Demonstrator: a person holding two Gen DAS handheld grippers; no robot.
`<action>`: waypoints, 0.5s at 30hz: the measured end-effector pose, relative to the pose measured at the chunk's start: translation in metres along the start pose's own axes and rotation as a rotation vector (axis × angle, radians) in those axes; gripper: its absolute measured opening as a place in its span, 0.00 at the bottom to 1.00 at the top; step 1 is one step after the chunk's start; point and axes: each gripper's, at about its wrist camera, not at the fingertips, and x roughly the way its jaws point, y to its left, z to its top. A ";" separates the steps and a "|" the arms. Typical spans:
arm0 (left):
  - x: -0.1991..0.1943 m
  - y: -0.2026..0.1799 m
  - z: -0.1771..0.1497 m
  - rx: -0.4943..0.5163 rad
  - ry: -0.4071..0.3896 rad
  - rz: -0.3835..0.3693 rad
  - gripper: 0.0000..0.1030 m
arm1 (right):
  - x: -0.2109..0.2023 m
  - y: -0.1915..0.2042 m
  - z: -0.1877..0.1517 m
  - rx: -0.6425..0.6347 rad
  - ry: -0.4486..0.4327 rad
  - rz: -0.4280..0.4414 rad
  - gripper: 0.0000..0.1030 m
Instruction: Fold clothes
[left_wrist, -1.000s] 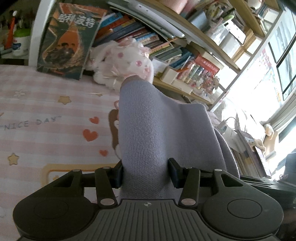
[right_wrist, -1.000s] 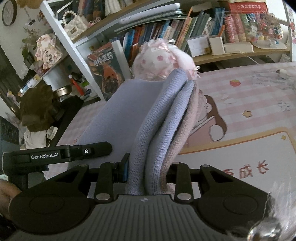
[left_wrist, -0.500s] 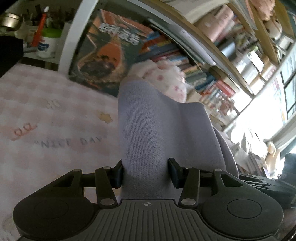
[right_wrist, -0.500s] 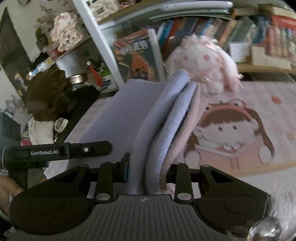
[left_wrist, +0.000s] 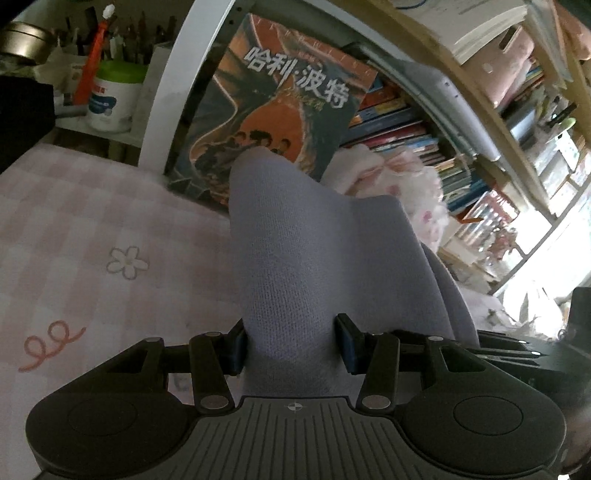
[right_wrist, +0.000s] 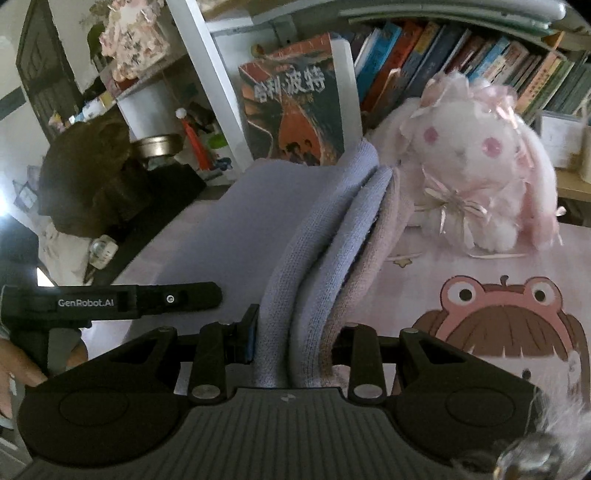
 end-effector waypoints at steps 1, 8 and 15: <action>0.003 0.002 -0.001 -0.004 -0.003 0.000 0.45 | 0.005 -0.004 0.001 0.005 0.003 0.004 0.28; 0.026 0.022 -0.012 -0.067 0.017 0.010 0.49 | 0.039 -0.033 -0.008 0.051 0.040 0.014 0.31; 0.029 0.031 -0.009 -0.123 0.041 0.000 0.52 | 0.048 -0.070 -0.030 0.305 0.014 0.087 0.42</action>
